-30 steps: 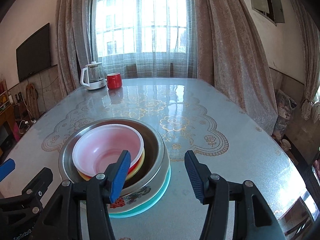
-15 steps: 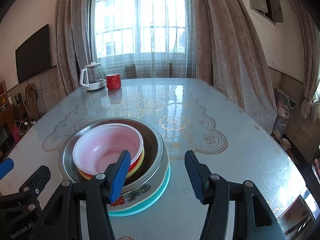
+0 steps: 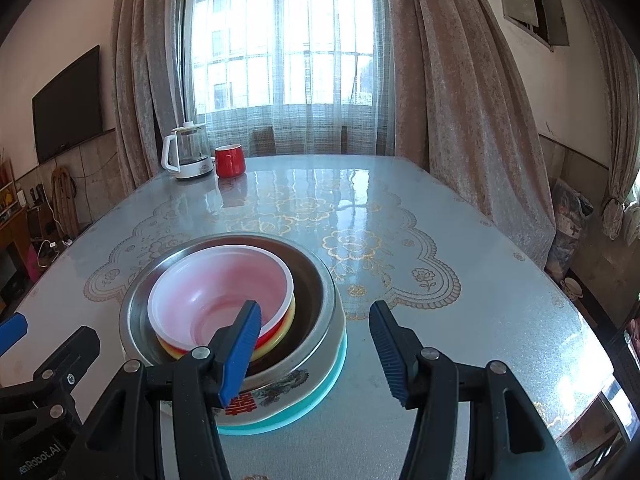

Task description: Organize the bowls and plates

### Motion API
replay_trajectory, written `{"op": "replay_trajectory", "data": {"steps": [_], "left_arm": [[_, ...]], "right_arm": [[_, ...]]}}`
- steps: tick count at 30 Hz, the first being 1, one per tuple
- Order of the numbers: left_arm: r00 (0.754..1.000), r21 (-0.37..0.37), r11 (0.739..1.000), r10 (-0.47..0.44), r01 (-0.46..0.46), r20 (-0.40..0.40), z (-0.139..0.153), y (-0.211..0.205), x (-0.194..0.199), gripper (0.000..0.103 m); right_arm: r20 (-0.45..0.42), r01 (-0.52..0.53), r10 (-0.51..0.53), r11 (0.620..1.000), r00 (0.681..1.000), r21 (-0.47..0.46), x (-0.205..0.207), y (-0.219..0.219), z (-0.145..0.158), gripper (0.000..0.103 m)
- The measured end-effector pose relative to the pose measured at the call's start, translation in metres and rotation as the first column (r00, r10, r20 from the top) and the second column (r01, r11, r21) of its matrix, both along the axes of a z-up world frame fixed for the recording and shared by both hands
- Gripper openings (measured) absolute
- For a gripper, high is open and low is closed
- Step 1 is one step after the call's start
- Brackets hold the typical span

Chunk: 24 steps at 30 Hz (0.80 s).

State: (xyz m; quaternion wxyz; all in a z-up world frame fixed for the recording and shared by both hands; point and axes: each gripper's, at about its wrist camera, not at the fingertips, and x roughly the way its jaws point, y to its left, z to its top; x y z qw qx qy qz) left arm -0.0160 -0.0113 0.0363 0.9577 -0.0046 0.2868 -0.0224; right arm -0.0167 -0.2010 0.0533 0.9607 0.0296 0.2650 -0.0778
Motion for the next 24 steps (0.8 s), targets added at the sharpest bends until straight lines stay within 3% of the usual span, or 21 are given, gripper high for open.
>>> {"op": "replay_trajectory", "data": {"steps": [24], "left_arm": [[1.0,-0.002,1.0,-0.017,0.017,-0.001,-0.0001,-0.0054,0.0034,0.103]], "right_arm": [[-0.007,0.001,-0.001,1.0,1.0,0.009,0.0047,-0.0036,-0.0039,0.057]]}}
